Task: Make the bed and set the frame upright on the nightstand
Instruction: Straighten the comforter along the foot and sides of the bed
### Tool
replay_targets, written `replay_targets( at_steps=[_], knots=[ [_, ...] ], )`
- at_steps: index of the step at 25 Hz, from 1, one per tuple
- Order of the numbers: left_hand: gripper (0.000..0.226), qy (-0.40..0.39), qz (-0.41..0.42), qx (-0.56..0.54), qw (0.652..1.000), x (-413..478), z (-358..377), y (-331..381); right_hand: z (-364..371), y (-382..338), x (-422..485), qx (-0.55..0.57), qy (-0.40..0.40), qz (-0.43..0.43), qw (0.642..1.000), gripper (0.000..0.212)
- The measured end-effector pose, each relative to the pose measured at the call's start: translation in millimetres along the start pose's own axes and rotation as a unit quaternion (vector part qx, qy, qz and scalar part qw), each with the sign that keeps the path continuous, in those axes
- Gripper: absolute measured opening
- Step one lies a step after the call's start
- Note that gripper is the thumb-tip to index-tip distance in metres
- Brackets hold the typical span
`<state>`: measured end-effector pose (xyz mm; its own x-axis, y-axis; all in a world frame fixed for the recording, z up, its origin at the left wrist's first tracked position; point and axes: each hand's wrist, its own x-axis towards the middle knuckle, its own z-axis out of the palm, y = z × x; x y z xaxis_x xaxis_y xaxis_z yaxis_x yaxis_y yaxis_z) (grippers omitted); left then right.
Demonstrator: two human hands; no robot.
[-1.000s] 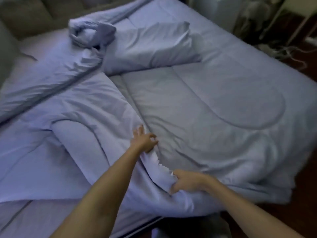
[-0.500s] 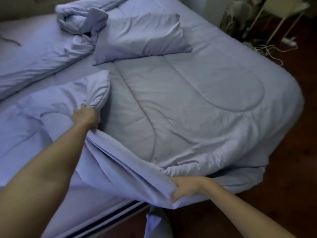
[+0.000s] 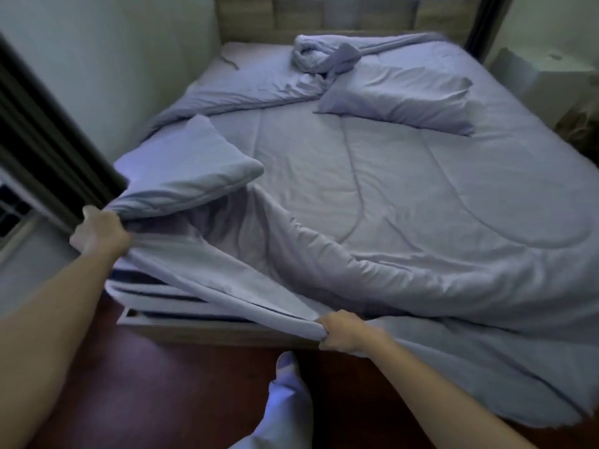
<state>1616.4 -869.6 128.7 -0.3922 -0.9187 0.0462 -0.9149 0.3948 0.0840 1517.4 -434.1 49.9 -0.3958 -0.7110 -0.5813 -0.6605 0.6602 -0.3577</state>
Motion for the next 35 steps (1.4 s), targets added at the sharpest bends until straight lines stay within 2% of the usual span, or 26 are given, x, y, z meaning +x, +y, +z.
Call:
replay_targets(
  at_steps=[4,8,10,13,16,19,22,24,25,27,28,29,30,31,33,35],
  knots=[
    [0.052,-0.095,-0.131,-0.011,0.987,-34,65,-147,42,-30,3,-0.110,-0.094,-0.006,0.989,0.044],
    [0.057,-0.149,-0.225,-0.051,0.962,-120,69,-198,74,-47,5,-0.170,-0.176,0.004,0.970,0.045],
    [0.057,-0.189,-0.237,-0.044,0.952,-141,82,-218,87,-54,8,-0.194,-0.201,0.009,0.960,0.040],
    [0.055,-0.265,-0.217,0.000,0.940,-163,103,-237,101,-65,11,-0.244,-0.225,0.020,0.943,0.037],
    [0.056,-0.306,-0.179,0.019,0.935,-175,116,-250,112,-78,14,-0.286,-0.218,0.050,0.932,0.040],
    [0.056,-0.350,-0.116,0.049,0.928,-168,121,-253,119,-88,19,-0.294,-0.197,0.098,0.930,0.043],
    [0.066,-0.414,-0.037,0.077,0.906,-149,119,-240,123,-92,26,-0.268,-0.166,0.149,0.937,0.039],
    [0.064,-0.495,-0.018,0.069,0.866,-141,110,-225,124,-95,31,-0.230,-0.152,0.177,0.945,0.038],
    [0.063,-0.546,-0.037,0.046,0.836,-138,105,-217,124,-98,34,-0.201,-0.158,0.177,0.950,0.038],
    [0.067,-0.606,-0.036,0.016,0.795,-128,95,-204,118,-112,42,-0.122,-0.170,0.150,0.966,0.039],
    [0.071,-0.595,-0.016,-0.002,0.803,-121,94,-199,115,-124,46,-0.080,-0.159,0.134,0.975,0.040],
    [0.072,-0.543,0.051,0.010,0.838,-111,88,-197,110,-141,50,-0.044,-0.135,0.124,0.982,0.040],
    [0.066,-0.484,0.135,0.028,0.864,-102,79,-193,105,-158,53,-0.015,-0.109,0.116,0.987,0.039],
    [0.057,-0.445,0.185,0.024,0.876,-97,66,-187,99,-176,57,0.012,-0.079,0.102,0.992,0.037],
    [0.045,-0.412,0.241,-0.007,0.879,-88,41,-181,85,-212,67,0.093,0.007,0.051,0.994,0.033],
    [0.043,-0.398,0.252,-0.045,0.881,-80,18,-185,65,-251,80,0.221,0.107,0.006,0.969,0.034]
  ],
)
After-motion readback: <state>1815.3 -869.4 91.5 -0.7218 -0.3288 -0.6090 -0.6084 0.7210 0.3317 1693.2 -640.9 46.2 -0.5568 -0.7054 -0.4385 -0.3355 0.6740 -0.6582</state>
